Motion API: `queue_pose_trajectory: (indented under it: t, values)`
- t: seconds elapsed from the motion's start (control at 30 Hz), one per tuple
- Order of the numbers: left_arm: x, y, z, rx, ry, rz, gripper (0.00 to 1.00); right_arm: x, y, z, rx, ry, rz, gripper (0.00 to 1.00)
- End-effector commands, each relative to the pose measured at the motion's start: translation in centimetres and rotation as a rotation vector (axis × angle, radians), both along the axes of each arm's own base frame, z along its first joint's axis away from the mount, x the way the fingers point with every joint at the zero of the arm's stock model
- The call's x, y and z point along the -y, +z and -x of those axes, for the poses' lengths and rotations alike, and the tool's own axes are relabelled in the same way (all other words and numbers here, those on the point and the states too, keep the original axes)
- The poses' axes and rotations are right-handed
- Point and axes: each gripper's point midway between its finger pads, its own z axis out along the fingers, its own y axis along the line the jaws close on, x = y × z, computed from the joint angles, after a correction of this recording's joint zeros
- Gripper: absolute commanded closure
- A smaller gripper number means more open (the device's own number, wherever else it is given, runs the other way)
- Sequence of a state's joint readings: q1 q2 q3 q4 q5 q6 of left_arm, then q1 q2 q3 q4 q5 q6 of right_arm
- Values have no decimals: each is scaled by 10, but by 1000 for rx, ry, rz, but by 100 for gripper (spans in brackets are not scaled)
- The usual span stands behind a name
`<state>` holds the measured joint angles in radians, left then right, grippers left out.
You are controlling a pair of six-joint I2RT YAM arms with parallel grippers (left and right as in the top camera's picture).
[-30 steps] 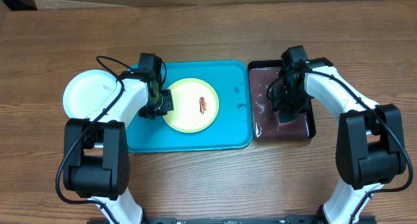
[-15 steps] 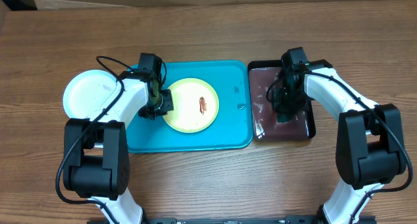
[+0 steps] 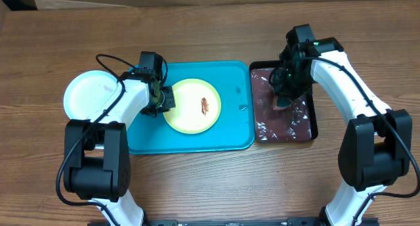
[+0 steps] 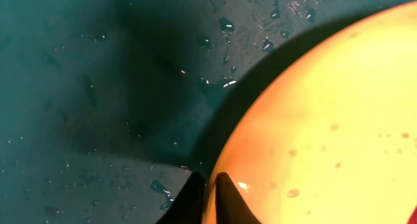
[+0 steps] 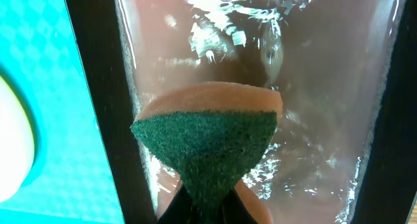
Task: Clean dirty plates on tray and stack at the side
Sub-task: 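Dip and rub the held sponge in the black tray water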
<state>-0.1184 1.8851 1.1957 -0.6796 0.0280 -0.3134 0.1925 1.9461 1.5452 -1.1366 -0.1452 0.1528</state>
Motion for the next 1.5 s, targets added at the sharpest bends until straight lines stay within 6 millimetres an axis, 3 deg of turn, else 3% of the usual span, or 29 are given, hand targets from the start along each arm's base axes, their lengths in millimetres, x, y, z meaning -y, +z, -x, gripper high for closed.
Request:
queue_pose_trajectory:
  t: [0.0,0.17,0.3,0.33,0.37,0.4,0.6,0.8,1.07,1.13,1.2,1.3,1.47]
  values:
    - [1,-6,4,-20,12,0,96,-3,12,-1,21,7,-13,96]
    - [10,-7,15,-71,45,57,95,-2,12,-3,30,7,-11,96]
    - [12,-6,9,-44,43,69,76,-2,13,-4,34,7,-12,96]
    - [11,-6,6,-33,44,69,76,-2,12,-4,35,7,-9,96]
    - [11,-5,4,-26,45,71,90,-1,12,-4,36,6,-3,96]
    - [12,-5,4,-24,45,75,96,1,12,-5,37,5,7,96]
    - [26,-5,15,-72,29,147,96,5,10,-2,29,5,38,96]
    - [26,-5,14,-71,28,150,96,4,6,2,17,12,45,96]
    - [26,-5,13,-65,28,151,90,9,-30,13,4,10,64,96]
    - [26,-4,10,-55,27,152,84,12,-32,12,8,9,81,96]
    - [26,-4,8,-47,27,153,82,11,-26,9,20,8,78,96]
    - [26,-4,8,-44,28,154,96,9,-4,-4,56,7,70,96]
    - [28,-5,16,-81,48,162,96,5,30,-13,80,11,62,96]
